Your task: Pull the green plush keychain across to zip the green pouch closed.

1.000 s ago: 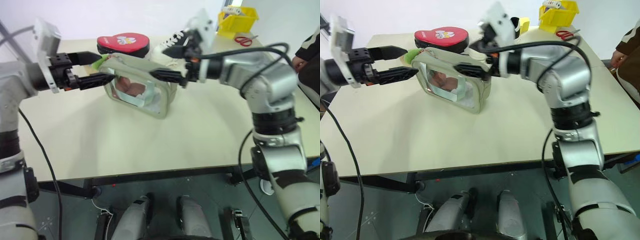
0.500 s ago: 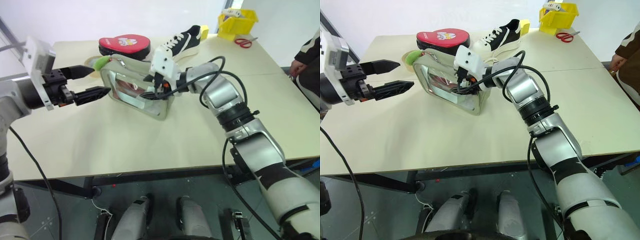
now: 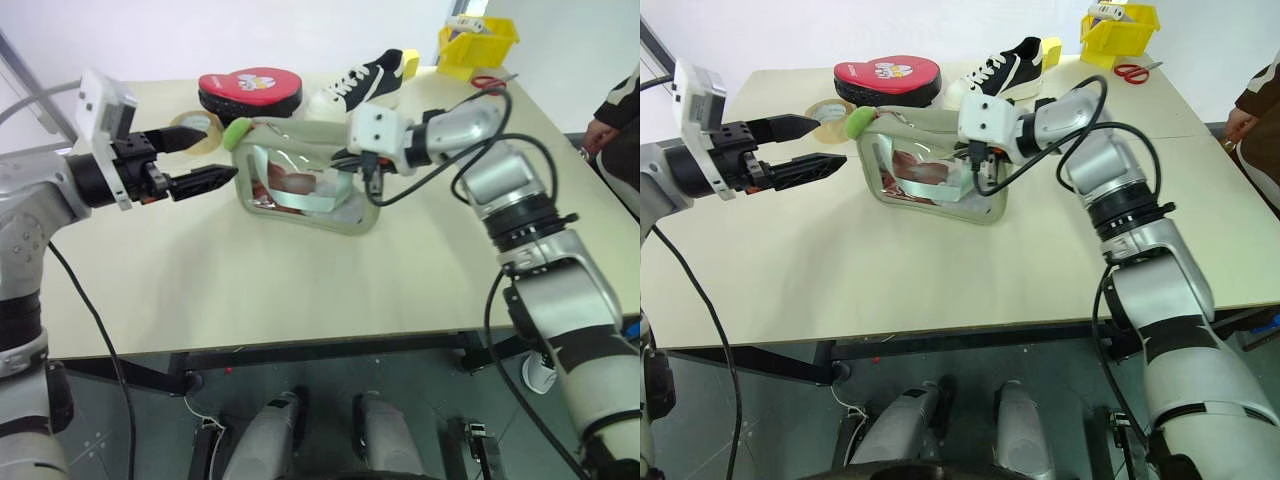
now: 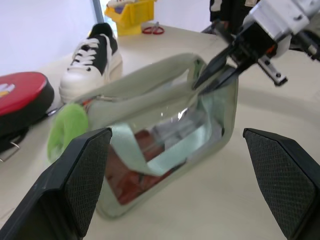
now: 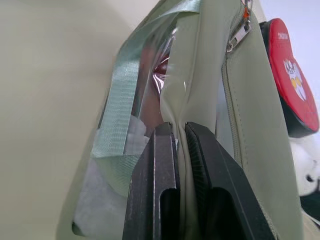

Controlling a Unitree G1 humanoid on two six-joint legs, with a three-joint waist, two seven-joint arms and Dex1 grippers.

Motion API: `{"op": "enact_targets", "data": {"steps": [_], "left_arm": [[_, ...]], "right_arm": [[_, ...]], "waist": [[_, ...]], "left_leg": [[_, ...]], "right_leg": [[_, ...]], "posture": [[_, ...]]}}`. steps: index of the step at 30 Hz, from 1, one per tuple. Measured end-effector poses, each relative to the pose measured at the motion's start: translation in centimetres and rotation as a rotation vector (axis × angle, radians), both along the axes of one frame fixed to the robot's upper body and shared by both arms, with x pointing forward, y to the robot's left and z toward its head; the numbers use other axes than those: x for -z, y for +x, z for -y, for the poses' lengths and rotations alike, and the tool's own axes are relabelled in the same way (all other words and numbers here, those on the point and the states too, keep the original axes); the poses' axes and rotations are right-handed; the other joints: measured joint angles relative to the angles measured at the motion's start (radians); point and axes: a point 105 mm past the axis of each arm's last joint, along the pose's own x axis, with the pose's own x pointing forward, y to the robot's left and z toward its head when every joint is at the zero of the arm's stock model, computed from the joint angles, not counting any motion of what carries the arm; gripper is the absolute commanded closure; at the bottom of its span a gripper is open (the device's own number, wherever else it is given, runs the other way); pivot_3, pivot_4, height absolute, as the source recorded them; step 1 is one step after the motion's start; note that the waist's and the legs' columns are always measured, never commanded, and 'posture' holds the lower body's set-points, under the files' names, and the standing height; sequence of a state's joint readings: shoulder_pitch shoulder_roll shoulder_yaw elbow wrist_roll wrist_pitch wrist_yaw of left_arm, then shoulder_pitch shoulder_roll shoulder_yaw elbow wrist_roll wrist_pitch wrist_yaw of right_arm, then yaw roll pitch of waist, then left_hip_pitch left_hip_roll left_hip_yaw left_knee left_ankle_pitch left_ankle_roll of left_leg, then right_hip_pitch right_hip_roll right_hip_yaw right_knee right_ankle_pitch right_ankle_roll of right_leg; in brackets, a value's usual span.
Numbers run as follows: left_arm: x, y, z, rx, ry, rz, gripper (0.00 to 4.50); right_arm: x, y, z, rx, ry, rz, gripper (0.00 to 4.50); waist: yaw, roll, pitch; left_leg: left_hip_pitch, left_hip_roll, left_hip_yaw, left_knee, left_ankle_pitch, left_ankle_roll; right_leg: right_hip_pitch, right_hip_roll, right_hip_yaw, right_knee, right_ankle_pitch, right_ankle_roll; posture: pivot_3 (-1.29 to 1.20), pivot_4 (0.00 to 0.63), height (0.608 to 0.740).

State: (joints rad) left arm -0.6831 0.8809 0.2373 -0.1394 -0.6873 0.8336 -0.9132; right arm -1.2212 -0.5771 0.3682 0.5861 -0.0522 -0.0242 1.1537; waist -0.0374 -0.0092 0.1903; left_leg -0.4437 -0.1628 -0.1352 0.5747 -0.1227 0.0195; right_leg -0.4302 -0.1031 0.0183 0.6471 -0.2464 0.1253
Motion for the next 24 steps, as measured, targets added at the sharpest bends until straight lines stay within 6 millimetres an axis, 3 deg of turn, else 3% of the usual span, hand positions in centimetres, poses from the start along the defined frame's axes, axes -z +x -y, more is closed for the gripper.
{"op": "enact_targets", "data": {"steps": [3,5,8,14,15,17,20,24], "left_arm": [[-0.3,0.3,0.1,0.001,-0.006,0.017,0.0],[0.0,0.4,0.5,0.017,-0.007,0.016,0.0],[0.2,0.4,0.8,0.03,-0.011,0.011,0.0],[0.5,0.5,0.8,0.028,-0.017,0.003,0.0],[0.6,0.5,0.8,0.026,-0.016,0.0,0.0],[0.6,0.5,0.7,0.023,-0.017,0.0,0.0],[0.7,0.5,0.7,0.022,-0.018,-0.001,0.0],[0.8,0.6,1.5,0.047,-0.006,-0.005,0.0]], "right_arm": [[-1.2,-0.2,2.0,-0.013,0.02,0.016,4.43],[-1.1,-0.3,2.4,-0.033,0.026,0.025,4.43],[-0.2,-0.4,3.1,-0.033,0.03,0.013,3.37],[0.1,-0.8,5.6,0.062,0.052,-0.048,0.3],[0.2,-1.2,6.0,0.074,0.049,-0.063,0.07],[0.1,-1.6,6.1,0.093,0.065,-0.099,0.07],[-1.9,-2.4,4.9,0.111,0.2,-0.163,0.07],[-4.6,-3.8,0.8,0.068,0.315,-0.191,0.07]], "waist": [[-0.003,0.0,0.0],[-0.007,0.0,0.0],[-0.01,0.0,0.0],[-0.004,0.0,0.0],[-0.003,0.0,0.0],[-0.003,0.0,0.0],[-0.008,0.0,0.0],[-0.005,0.0,0.0]], "left_leg": [[0.0,0.0,0.0,0.0,0.0,0.0],[0.0,0.0,0.0,0.0,0.0,0.0],[0.0,0.001,0.0,0.0,0.0,0.0],[0.0,0.001,0.0,-0.001,0.0,0.0],[0.0,0.001,0.0,0.0,0.0,0.0],[0.0,0.001,0.0,0.0,0.0,0.0],[0.0,0.002,0.0,-0.001,0.0,0.0],[-0.001,0.003,0.001,-0.001,-0.001,-0.001]], "right_leg": [[0.001,0.0,0.0,-0.001,0.0,0.0],[0.001,0.0,0.0,0.0,0.0,0.0],[0.0,0.0,0.0,0.0,0.0,0.0],[0.0,0.0,0.002,0.0,-0.001,-0.001],[0.0,-0.001,0.002,0.0,-0.001,-0.002],[0.0,-0.002,0.002,0.0,-0.002,-0.004],[-0.001,-0.002,0.003,0.0,-0.002,-0.004],[-0.002,-0.002,0.003,0.001,-0.003,-0.006]], "posture": [[0.0,0.15,0.74],[0.0,0.15,0.74],[0.0,0.15,0.74],[0.0,0.15,0.74],[0.0,0.15,0.74],[0.0,0.15,0.74],[0.0,0.15,0.74],[0.0,0.15,0.74]]}}
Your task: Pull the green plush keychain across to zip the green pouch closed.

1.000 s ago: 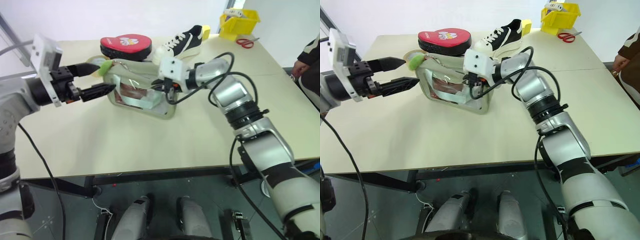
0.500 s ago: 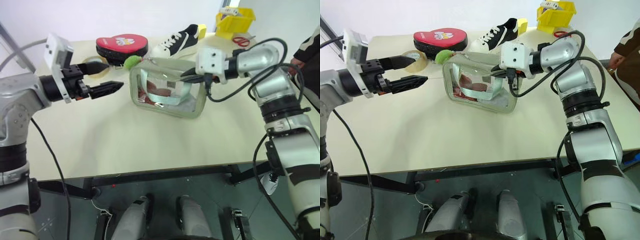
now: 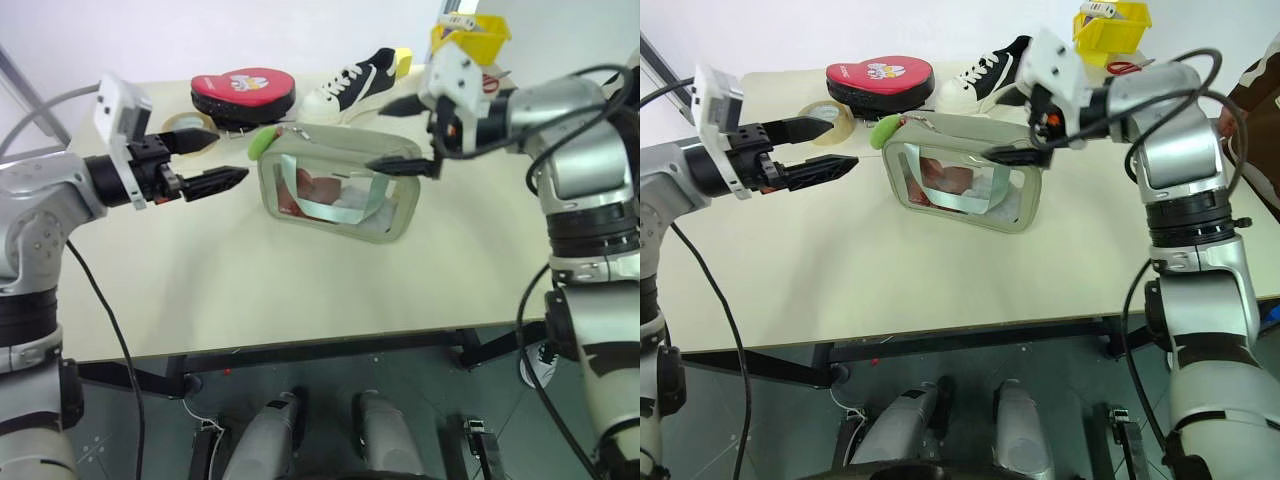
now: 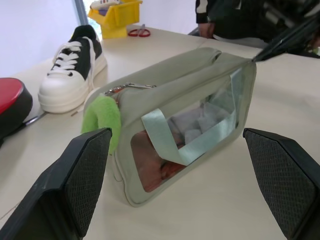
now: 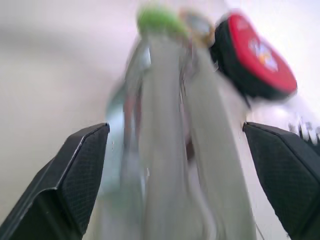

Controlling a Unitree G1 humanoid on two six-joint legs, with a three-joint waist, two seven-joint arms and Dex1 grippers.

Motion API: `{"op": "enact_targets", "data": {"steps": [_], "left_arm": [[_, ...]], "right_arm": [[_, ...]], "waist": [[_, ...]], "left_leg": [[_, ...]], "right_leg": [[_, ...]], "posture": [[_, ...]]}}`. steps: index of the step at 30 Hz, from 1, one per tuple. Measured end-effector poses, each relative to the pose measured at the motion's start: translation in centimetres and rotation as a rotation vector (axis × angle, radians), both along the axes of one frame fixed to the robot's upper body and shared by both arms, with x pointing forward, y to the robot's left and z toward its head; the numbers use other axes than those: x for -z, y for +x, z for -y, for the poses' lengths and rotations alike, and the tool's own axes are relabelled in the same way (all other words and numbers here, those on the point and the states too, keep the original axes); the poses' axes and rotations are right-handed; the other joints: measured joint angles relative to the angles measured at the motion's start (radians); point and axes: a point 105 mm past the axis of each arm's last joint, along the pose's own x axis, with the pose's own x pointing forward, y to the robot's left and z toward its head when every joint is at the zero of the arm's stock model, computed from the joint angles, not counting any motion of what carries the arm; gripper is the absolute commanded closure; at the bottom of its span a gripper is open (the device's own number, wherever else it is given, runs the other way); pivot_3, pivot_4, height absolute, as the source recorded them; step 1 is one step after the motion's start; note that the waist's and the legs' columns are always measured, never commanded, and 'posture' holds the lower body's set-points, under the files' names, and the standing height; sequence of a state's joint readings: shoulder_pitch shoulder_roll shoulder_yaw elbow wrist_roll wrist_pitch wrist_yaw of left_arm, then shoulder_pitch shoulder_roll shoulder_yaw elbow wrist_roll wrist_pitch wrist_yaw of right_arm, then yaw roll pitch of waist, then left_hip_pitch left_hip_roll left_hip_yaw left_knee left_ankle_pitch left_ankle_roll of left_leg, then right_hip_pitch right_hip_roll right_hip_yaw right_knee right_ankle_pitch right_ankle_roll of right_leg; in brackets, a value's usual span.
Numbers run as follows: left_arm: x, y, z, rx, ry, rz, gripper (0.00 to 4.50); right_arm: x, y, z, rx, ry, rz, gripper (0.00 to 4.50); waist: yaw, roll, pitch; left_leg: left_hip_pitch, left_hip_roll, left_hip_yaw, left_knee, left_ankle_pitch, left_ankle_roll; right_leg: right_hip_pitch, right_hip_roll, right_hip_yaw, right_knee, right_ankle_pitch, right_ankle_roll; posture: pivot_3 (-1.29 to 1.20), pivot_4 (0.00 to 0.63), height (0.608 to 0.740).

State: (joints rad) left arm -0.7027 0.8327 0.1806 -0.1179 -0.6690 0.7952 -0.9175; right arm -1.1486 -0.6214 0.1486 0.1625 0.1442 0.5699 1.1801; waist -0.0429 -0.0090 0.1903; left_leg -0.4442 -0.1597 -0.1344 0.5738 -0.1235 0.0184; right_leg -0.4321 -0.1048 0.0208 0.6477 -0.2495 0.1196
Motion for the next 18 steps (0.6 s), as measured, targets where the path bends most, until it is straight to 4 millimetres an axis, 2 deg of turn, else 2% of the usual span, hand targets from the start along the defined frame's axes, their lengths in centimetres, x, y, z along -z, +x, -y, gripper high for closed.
{"op": "enact_targets", "data": {"steps": [3,7,12,15,18], "left_arm": [[-0.5,0.2,0.5,0.014,-0.009,0.017,0.0],[-0.4,0.4,0.2,0.006,-0.008,0.017,0.0],[-0.3,0.5,0.3,0.008,-0.007,0.021,0.0],[-0.3,0.4,0.3,0.008,-0.005,0.021,0.0],[-0.3,0.4,0.3,0.004,-0.005,0.019,0.0]], "right_arm": [[1.2,0.1,-1.9,0.001,-0.033,0.002,0.07],[4.1,1.5,-1.7,0.073,-0.079,-0.061,0.07],[5.6,3.2,-1.4,0.128,-0.085,-0.078,0.07],[5.9,3.5,-1.2,0.133,-0.108,-0.057,0.9],[5.9,3.5,-1.4,0.114,-0.121,-0.04,2.45]], "waist": [[0.006,0.0,0.0],[0.013,0.0,0.0],[0.009,0.0,0.0],[0.006,0.0,0.0],[0.004,0.0,0.0]], "left_leg": [[0.0,-0.001,0.0,0.0,0.0,0.0],[0.0,-0.001,0.001,0.001,0.0,0.0],[0.0,-0.001,0.001,0.001,0.0,0.0],[0.0,-0.001,0.001,0.001,0.0,0.0],[0.0,-0.001,0.001,0.001,0.0,0.0]], "right_leg": [[0.001,0.0,0.0,-0.001,0.0,0.0],[0.001,0.0,0.0,-0.002,0.001,-0.001],[0.001,0.001,0.0,-0.001,0.003,0.003],[0.001,0.001,-0.001,-0.001,0.003,0.003],[0.001,0.002,-0.001,-0.001,0.003,0.003]], "posture": [[0.0,0.15,0.74],[0.0,0.15,0.74],[0.0,0.15,0.74],[0.0,0.15,0.74],[0.0,0.15,0.74]]}}
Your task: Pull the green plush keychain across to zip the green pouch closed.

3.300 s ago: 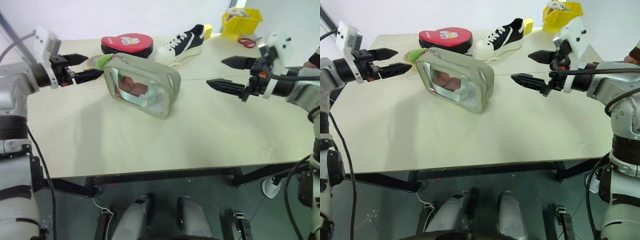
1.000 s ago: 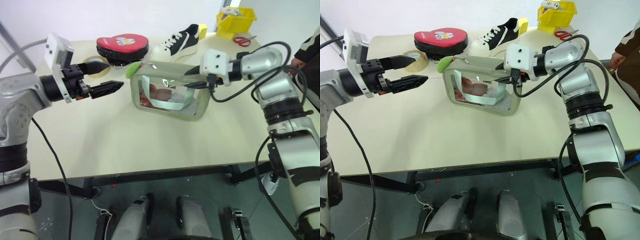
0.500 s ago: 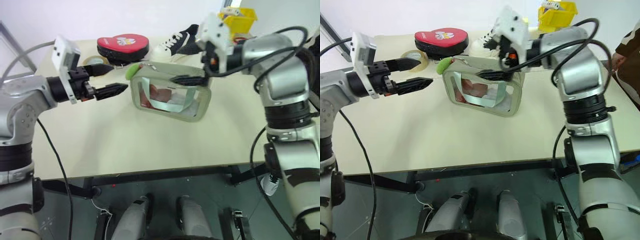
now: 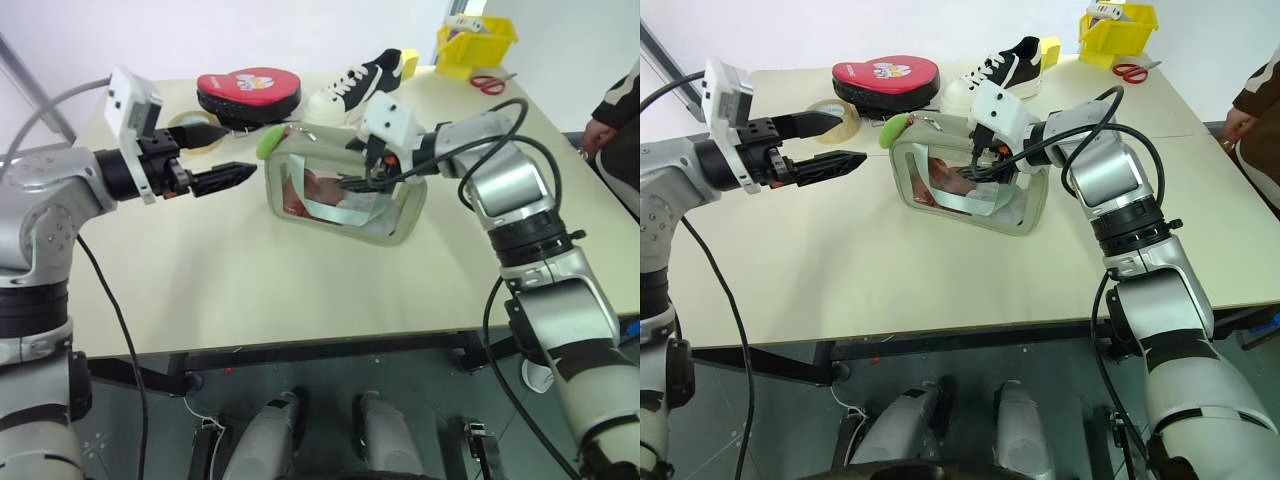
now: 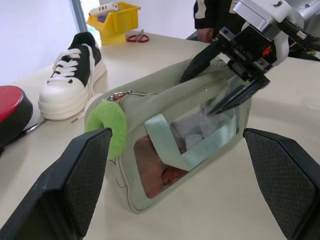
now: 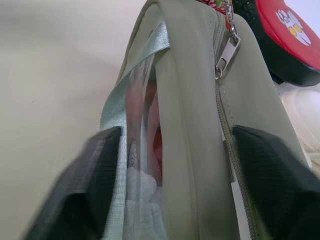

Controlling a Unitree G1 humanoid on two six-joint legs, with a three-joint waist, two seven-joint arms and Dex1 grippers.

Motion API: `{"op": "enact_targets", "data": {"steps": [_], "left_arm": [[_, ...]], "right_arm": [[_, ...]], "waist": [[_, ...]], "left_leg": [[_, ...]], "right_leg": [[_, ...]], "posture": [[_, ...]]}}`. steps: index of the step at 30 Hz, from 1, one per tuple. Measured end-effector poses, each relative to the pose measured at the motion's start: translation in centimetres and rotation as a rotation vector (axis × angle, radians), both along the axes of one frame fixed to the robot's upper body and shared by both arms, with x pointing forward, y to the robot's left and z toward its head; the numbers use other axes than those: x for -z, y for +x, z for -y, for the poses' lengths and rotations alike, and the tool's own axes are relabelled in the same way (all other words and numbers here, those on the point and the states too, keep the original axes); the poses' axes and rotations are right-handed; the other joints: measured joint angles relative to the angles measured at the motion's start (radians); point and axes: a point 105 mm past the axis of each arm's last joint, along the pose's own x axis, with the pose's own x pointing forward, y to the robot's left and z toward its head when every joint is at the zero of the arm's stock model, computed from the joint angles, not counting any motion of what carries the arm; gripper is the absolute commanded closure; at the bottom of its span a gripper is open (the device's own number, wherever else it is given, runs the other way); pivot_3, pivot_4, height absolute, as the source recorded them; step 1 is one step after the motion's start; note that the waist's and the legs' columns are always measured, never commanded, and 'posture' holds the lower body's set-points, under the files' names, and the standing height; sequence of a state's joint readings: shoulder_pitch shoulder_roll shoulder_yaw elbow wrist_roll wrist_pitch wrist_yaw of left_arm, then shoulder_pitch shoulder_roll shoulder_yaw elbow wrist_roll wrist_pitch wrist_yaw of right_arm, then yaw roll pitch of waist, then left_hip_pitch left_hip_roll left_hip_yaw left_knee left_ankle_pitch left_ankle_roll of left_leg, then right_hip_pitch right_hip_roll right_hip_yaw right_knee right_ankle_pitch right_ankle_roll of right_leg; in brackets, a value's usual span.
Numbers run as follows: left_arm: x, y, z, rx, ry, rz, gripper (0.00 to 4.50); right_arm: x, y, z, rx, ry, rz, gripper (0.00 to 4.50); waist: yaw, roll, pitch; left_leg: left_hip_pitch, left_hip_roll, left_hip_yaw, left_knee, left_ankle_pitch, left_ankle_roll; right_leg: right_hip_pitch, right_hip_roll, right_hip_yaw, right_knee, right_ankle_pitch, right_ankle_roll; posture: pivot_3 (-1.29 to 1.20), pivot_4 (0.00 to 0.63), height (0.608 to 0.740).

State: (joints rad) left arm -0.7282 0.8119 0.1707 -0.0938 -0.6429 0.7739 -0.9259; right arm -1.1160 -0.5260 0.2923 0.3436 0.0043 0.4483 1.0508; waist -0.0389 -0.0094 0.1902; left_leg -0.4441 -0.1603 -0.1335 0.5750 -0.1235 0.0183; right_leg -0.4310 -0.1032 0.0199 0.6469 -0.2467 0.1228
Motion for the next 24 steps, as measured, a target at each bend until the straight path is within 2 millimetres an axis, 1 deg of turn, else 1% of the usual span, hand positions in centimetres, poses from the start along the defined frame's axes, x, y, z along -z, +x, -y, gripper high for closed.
{"op": "enact_targets", "data": {"steps": [2,4,9,12,14,18,22,24], "left_arm": [[0.1,0.0,-0.1,-0.006,0.005,-0.003,0.0],[0.3,-0.1,-0.1,-0.009,0.008,-0.006,0.0],[0.1,-0.3,-0.2,-0.013,0.02,0.003,0.0],[0.0,-0.3,-0.8,-0.038,0.033,0.004,0.0],[0.0,-0.4,-1.0,-0.045,0.038,0.004,0.0],[0.3,-0.4,-1.1,-0.049,0.039,-0.007,0.0],[0.4,-0.4,-1.4,-0.057,0.043,-0.011,0.0],[0.3,-0.4,-1.5,-0.06,0.043,-0.007,0.0]], "right_arm": [[0.1,0.0,-0.3,-0.024,-0.019,0.017,3.51],[0.0,-0.1,-0.6,-0.054,-0.052,0.064,4.44],[0.0,0.1,-1.0,-0.111,-0.111,0.174,4.44],[-0.8,1.2,-1.4,-0.119,-0.137,0.331,4.44],[-1.2,1.3,-1.7,-0.146,-0.134,0.379,4.44],[-1.2,0.8,-2.6,-0.223,-0.13,0.41,4.44],[-1.0,0.4,-2.8,-0.268,-0.128,0.399,4.44],[-0.7,-0.2,-2.8,-0.305,-0.137,0.394,4.44]], "waist": [[-0.003,0.0,0.0],[-0.004,0.0,0.0],[-0.007,0.0,0.0],[-0.011,0.0,0.0],[-0.009,0.0,0.0],[-0.006,0.0,0.0],[-0.004,0.0,0.0],[-0.004,0.0,0.0]], "left_leg": [[0.0,0.0,0.0,0.0,0.0,0.0],[0.0,0.0,0.0,0.0,0.0,0.0],[0.001,0.001,0.0,0.0,0.0,0.0],[0.001,0.001,0.0,0.0,0.001,-0.002],[0.001,0.001,0.0,-0.001,0.001,-0.002],[0.001,0.001,0.0,-0.001,0.001,-0.002],[0.001,0.001,-0.001,-0.001,0.001,-0.002],[0.001,0.001,-0.001,-0.001,0.001,-0.002]], "right_leg": [[0.0,0.0,0.0,0.0,0.0,0.0],[0.0,0.0,0.0,0.0,0.0,0.0],[0.0,0.0,0.0,0.001,0.0,0.0],[0.0,0.001,0.0,0.001,0.0,-0.001],[-0.001,0.002,0.0,0.001,0.0,-0.001],[-0.001,0.002,0.0,0.001,0.0,-0.001],[0.0,0.003,0.0,0.001,0.0,-0.001],[0.0,0.003,0.0,0.001,0.0,-0.001]], "posture": [[0.0,0.15,0.74],[0.0,0.15,0.74],[0.0,0.15,0.74],[0.0,0.15,0.74],[0.0,0.15,0.74],[0.0,0.15,0.74],[0.0,0.15,0.74],[0.0,0.15,0.74]]}}
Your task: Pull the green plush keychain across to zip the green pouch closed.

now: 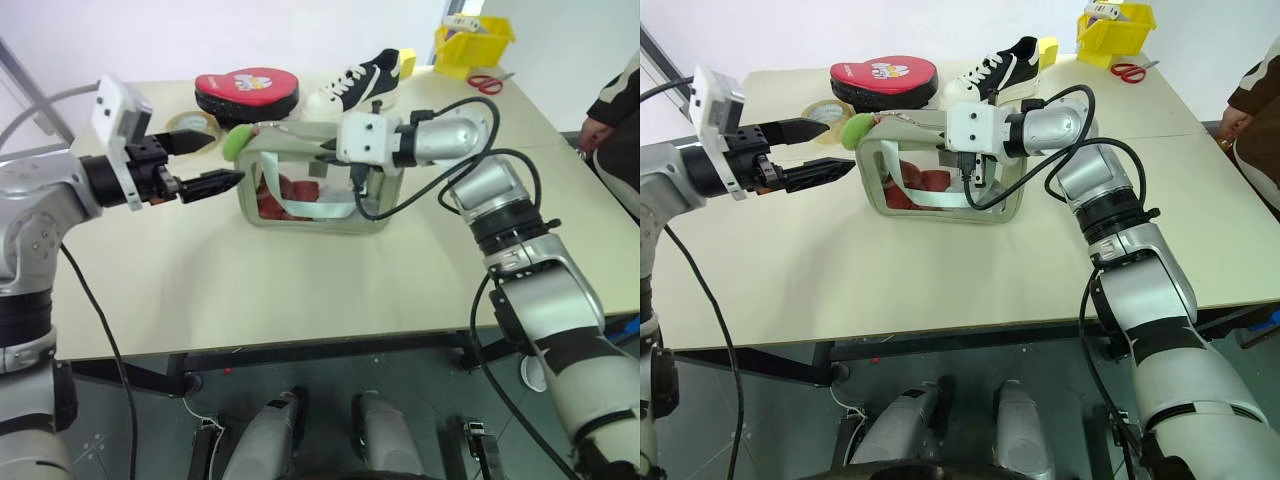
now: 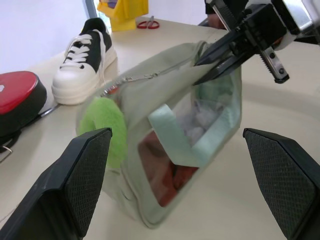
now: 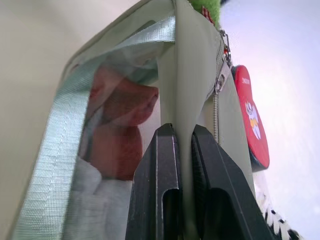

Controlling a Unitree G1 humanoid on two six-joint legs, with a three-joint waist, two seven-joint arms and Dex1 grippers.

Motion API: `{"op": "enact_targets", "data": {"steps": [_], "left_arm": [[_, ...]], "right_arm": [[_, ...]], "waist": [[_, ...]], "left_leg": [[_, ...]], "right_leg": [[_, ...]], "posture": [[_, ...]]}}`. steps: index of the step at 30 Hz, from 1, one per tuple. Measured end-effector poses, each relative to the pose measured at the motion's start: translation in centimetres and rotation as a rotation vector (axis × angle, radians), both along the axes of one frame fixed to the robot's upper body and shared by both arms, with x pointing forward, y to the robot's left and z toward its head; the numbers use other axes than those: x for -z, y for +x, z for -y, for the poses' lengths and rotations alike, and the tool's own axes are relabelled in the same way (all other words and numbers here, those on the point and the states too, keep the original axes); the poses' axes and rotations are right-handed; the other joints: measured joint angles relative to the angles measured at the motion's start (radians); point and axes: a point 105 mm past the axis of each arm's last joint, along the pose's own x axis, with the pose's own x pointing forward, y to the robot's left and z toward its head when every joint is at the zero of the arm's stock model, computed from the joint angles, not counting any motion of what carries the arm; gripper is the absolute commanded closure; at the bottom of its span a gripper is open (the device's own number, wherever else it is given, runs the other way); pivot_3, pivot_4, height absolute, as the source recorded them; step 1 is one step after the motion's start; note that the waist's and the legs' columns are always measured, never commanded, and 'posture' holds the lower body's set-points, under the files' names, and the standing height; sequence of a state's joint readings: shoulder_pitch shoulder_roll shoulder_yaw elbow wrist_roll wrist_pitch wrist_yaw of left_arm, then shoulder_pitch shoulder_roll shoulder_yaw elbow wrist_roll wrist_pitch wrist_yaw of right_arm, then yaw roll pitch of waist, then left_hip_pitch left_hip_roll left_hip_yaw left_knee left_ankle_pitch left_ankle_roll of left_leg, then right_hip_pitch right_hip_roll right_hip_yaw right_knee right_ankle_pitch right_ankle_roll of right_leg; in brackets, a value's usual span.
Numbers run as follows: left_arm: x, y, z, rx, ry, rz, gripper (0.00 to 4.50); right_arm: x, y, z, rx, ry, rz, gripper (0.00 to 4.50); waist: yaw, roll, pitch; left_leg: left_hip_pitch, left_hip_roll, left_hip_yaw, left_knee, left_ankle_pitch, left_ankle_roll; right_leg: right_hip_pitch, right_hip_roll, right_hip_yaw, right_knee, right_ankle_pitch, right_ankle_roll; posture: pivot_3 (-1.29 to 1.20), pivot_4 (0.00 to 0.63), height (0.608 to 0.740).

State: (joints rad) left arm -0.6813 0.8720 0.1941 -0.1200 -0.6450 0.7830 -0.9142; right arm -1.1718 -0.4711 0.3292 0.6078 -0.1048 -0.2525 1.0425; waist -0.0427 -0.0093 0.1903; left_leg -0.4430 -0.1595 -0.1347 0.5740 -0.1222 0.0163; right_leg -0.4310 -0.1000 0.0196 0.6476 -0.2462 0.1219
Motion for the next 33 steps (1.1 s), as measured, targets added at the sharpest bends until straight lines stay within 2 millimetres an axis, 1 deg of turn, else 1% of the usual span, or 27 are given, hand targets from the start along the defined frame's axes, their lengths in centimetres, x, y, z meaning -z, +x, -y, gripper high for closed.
{"op": "enact_targets", "data": {"steps": [4,7,12,14,15,19,21,22,26,28,30,31,33], "left_arm": [[0.0,0.0,0.0,0.001,-0.002,0.001,0.0],[0.1,0.0,0.2,0.01,-0.008,-0.002,0.0],[0.2,0.1,0.2,0.015,-0.01,-0.007,0.0],[0.3,0.2,0.2,0.016,-0.011,-0.011,0.0],[0.4,0.2,0.2,0.019,-0.01,-0.016,0.0],[0.1,0.3,0.3,0.025,-0.011,-0.007,0.0],[0.0,0.3,0.3,0.03,-0.011,0.001,0.0],[0.1,0.3,0.3,0.031,-0.012,-0.002,0.0],[0.4,0.7,-0.3,0.007,-0.014,-0.018,0.0],[1.0,0.8,-0.7,-0.011,-0.014,-0.035,0.0],[1.9,1.0,-1.1,-0.029,-0.01,-0.054,0.0],[2.1,1.1,-1.3,-0.037,-0.009,-0.059,0.0],[2.0,1.3,-1.4,-0.041,-0.016,-0.06,0.0]], "right_arm": [[1.2,-1.1,0.4,-0.055,-0.043,-0.04,4.44],[1.1,-1.4,0.6,-0.07,-0.053,-0.051,4.44],[1.4,-1.5,1.3,-0.024,-0.036,-0.106,4.44],[1.5,-1.5,1.4,0.004,-0.011,-0.143,3.7],[1.6,-1.5,1.4,0.019,0.0,-0.167,3.42],[1.5,-1.7,1.0,0.045,0.029,-0.219,1.31],[1.0,-1.9,1.1,0.057,0.042,-0.22,0.3],[0.5,-2.0,1.5,0.07,0.045,-0.214,0.3],[-2.3,-2.9,5.2,0.159,0.056,-0.175,0.3],[-3.0,-3.6,6.9,0.198,0.057,-0.169,0.3],[-2.6,-4.3,8.5,0.238,0.048,-0.184,0.3],[-2.2,-4.6,8.9,0.251,0.044,-0.202,0.3],[-0.9,-4.9,9.0,0.261,0.046,-0.24,0.3]], "waist": [[0.0,0.0,0.0],[-0.001,0.0,0.0],[0.0,0.0,0.0],[0.0,0.0,0.0],[0.0,0.0,0.0],[0.0,0.0,0.0],[0.0,0.0,0.0],[0.002,0.0,0.0],[0.016,0.0,0.0],[0.022,0.0,0.0],[0.025,0.0,0.0],[0.025,0.0,0.0],[0.024,0.0,0.0]], "left_leg": [[0.0,0.0,0.0,0.0,0.0,0.0],[0.0,0.0,0.0,0.0,0.0,-0.001],[0.0,0.0,0.0,0.0,0.0,-0.001],[0.0,0.0,0.0,0.0,0.0,-0.001],[0.0,0.0,-0.001,0.0,0.0,-0.001],[0.0,0.0,0.0,0.0,0.001,-0.001],[0.0,0.0,0.0,0.0,0.0,-0.001],[-0.001,0.0,0.0,0.0,0.0,-0.001],[-0.001,0.0,0.0,0.0,0.0,0.0],[-0.001,0.0,0.0,0.0,0.0,0.0],[-0.001,0.0,0.0,0.0,0.0,0.0],[-0.001,0.0,0.001,0.0,0.0,0.0],[-0.001,0.001,0.001,0.0,0.0,0.0]], "right_leg": [[0.0,0.0,0.0,0.0,0.0,0.0],[0.0,0.0,0.0,0.0,0.0,0.0],[0.0,0.0,0.0,0.0,0.0,0.0],[0.0,0.0,0.001,0.0,0.0,0.0],[0.0,0.0,0.001,0.0,0.0,-0.001],[0.0,-0.001,0.001,0.0,0.0,-0.001],[-0.001,-0.002,0.001,0.0,0.0,-0.001],[-0.001,-0.002,0.001,0.0,0.0,-0.001],[0.0,-0.003,0.001,-0.001,-0.001,-0.002],[0.0,-0.004,0.001,-0.001,-0.002,-0.004],[0.0,-0.004,0.001,-0.001,-0.002,-0.004],[-0.001,-0.004,0.001,-0.001,-0.003,-0.005],[-0.001,-0.005,0.001,-0.001,-0.003,-0.006]], "posture": [[0.0,0.15,0.74],[0.0,0.15,0.74],[0.0,0.15,0.74],[0.0,0.15,0.74],[0.0,0.15,0.74],[0.0,0.15,0.74],[0.0,0.15,0.74],[0.0,0.15,0.74],[0.0,0.15,0.74],[0.0,0.15,0.74],[0.0,0.15,0.74],[0.0,0.15,0.74],[0.0,0.15,0.74]]}}
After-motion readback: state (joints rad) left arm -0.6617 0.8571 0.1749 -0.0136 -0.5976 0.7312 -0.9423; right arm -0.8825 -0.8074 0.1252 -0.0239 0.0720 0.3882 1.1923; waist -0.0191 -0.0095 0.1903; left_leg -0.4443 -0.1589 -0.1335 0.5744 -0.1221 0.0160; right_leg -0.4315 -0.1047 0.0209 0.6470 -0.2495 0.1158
